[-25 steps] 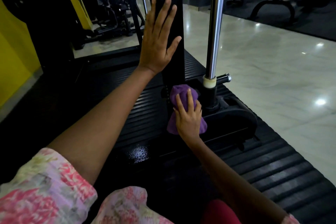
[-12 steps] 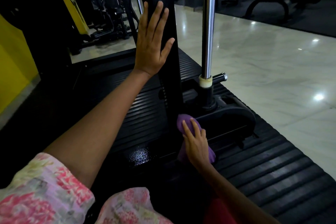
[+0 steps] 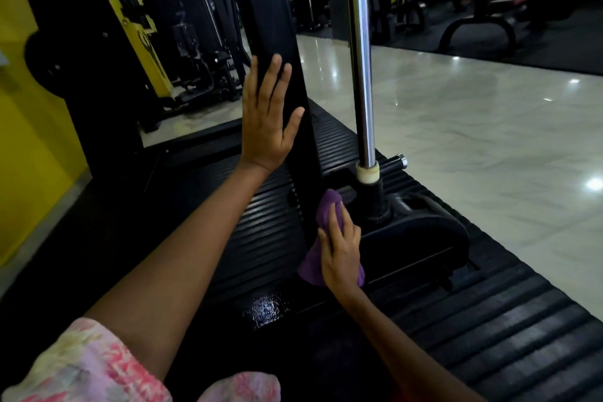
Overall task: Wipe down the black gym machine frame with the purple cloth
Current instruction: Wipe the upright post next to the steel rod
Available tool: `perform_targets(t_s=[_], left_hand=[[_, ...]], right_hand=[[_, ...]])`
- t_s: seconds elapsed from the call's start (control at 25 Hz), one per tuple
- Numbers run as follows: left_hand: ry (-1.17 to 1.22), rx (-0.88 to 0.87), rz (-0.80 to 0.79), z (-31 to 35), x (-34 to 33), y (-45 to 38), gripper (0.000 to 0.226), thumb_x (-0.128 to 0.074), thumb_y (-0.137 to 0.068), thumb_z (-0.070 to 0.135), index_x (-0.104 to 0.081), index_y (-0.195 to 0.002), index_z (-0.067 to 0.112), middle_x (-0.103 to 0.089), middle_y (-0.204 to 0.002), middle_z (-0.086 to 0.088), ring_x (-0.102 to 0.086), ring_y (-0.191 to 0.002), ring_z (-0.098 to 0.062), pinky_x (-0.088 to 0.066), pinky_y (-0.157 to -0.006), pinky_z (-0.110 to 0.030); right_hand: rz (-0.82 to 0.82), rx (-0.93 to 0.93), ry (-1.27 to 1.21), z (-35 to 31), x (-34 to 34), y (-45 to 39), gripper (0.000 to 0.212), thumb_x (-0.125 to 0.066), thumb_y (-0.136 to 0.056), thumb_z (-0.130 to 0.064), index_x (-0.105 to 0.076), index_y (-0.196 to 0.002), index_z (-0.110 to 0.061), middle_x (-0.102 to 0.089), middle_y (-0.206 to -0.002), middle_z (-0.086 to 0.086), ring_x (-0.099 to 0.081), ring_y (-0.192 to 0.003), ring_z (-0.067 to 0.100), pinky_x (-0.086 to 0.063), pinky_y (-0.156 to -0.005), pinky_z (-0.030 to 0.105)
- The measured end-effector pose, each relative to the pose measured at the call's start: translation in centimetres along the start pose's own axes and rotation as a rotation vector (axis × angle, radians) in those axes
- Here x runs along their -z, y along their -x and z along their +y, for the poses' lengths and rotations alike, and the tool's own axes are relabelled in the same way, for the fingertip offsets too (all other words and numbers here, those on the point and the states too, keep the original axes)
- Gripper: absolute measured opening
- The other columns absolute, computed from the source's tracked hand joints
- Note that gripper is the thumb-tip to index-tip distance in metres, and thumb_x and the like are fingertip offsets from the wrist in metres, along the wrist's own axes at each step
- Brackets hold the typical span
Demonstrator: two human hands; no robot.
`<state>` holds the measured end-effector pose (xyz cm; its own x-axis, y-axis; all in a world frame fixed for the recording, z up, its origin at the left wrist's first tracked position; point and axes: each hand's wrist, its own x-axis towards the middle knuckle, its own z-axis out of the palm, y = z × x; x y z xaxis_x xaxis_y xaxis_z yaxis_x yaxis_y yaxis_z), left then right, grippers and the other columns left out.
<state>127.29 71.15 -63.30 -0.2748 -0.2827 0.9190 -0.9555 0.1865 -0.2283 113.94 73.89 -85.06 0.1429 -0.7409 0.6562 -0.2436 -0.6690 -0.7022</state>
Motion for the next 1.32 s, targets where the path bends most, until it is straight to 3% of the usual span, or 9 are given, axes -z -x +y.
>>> perform_targets(t_s=[0.12,0.24,0.36,0.56,0.72,0.92,1.08,1.2,1.32], left_hand=[[-0.047,-0.005,-0.008,0.2,0.9,-0.3,0.055,-0.047,-0.095,0.033,-0.025,-0.144,0.029,-0.020,-0.152,0.008,-0.015,-0.142,-0.026,-0.016,-0.116,-0.050],[-0.160,0.135,0.068,1.1,1.3,-2.8,0.056,-0.063,-0.082,0.037,-0.037,-0.128,0.016,-0.036,-0.139,-0.005,-0.031,-0.130,-0.028,-0.014,-0.111,-0.055],[-0.112,0.385,0.204,3.0,0.5,-5.8,0.076,-0.069,-0.079,0.042,-0.034,-0.137,0.007,-0.034,-0.144,-0.028,-0.028,-0.134,-0.031,-0.021,-0.110,-0.059],[-0.168,0.492,0.223,4.1,0.2,-6.4,0.072,-0.064,-0.082,0.030,-0.039,-0.140,-0.003,-0.034,-0.146,-0.029,-0.034,-0.136,-0.038,-0.029,-0.106,-0.065],[-0.051,0.449,0.216,4.2,0.2,-6.6,0.068,-0.061,-0.082,0.017,-0.036,-0.140,-0.008,-0.028,-0.146,-0.034,-0.030,-0.137,-0.042,-0.032,-0.111,-0.047],[0.046,0.462,0.217,4.6,0.4,-6.5,0.067,-0.058,-0.083,0.011,-0.031,-0.141,-0.009,-0.021,-0.147,-0.035,-0.024,-0.139,-0.043,-0.019,-0.115,-0.020],[0.043,0.456,0.203,4.6,0.4,-6.5,0.069,-0.058,-0.082,0.009,-0.029,-0.143,-0.008,-0.018,-0.149,-0.035,-0.023,-0.140,-0.042,-0.040,-0.109,-0.036],[0.053,0.465,0.198,4.7,0.6,-6.5,0.072,-0.058,-0.081,0.009,-0.027,-0.144,-0.007,-0.015,-0.150,-0.034,-0.022,-0.140,-0.042,-0.041,-0.106,-0.026],[0.067,0.457,0.204,4.8,0.4,-6.3,0.074,-0.058,-0.079,0.008,-0.027,-0.144,-0.007,-0.015,-0.150,-0.034,-0.021,-0.141,-0.042,-0.032,-0.111,-0.019]], right_hand=[[0.015,-0.059,-0.108,-3.7,1.0,-4.1,0.052,-0.035,-0.097,-0.035,-0.030,-0.147,-0.021,-0.040,-0.146,0.009,-0.045,-0.107,0.027,-0.034,-0.096,0.027],[0.038,-0.015,-0.096,-5.7,1.5,-7.3,0.053,-0.035,-0.096,-0.036,-0.033,-0.146,-0.019,-0.043,-0.144,0.008,-0.044,-0.102,0.023,-0.027,-0.086,0.017],[-0.076,-0.075,-0.161,-4.3,1.7,-6.8,0.054,-0.036,-0.095,-0.038,-0.034,-0.145,-0.019,-0.046,-0.140,0.007,-0.046,-0.109,0.025,-0.026,-0.089,0.018],[-0.227,-0.219,-0.361,-4.1,3.2,-7.9,0.044,-0.046,-0.100,-0.019,-0.039,-0.143,-0.015,-0.047,-0.142,0.004,-0.042,-0.127,0.016,-0.023,-0.105,0.025],[-0.202,-0.193,-0.443,-5.1,3.5,-7.6,0.047,-0.046,-0.099,-0.022,-0.035,-0.145,-0.019,-0.043,-0.146,0.001,-0.039,-0.125,0.015,-0.024,-0.106,0.027],[-0.390,-0.485,-0.531,-2.6,2.0,-8.3,0.052,-0.040,-0.084,-0.056,-0.048,-0.131,-0.036,-0.056,-0.131,0.001,-0.045,-0.125,0.027,-0.033,-0.108,0.049],[-0.340,-0.389,-0.605,-3.8,2.9,-9.9,0.045,-0.037,-0.094,-0.045,-0.049,-0.135,-0.031,-0.054,-0.137,0.000,-0.043,-0.130,0.022,-0.028,-0.113,0.046],[-0.327,-0.322,-0.603,-2.6,2.2,-8.1,0.042,-0.036,-0.098,-0.036,-0.046,-0.138,-0.029,-0.051,-0.140,0.000,-0.041,-0.131,0.022,-0.026,-0.113,0.045],[-0.389,-0.405,-0.592,-0.6,1.8,-8.7,0.035,-0.038,-0.100,-0.026,-0.054,-0.130,-0.018,-0.058,-0.128,0.005,-0.049,-0.121,0.022,-0.035,-0.109,0.041]])
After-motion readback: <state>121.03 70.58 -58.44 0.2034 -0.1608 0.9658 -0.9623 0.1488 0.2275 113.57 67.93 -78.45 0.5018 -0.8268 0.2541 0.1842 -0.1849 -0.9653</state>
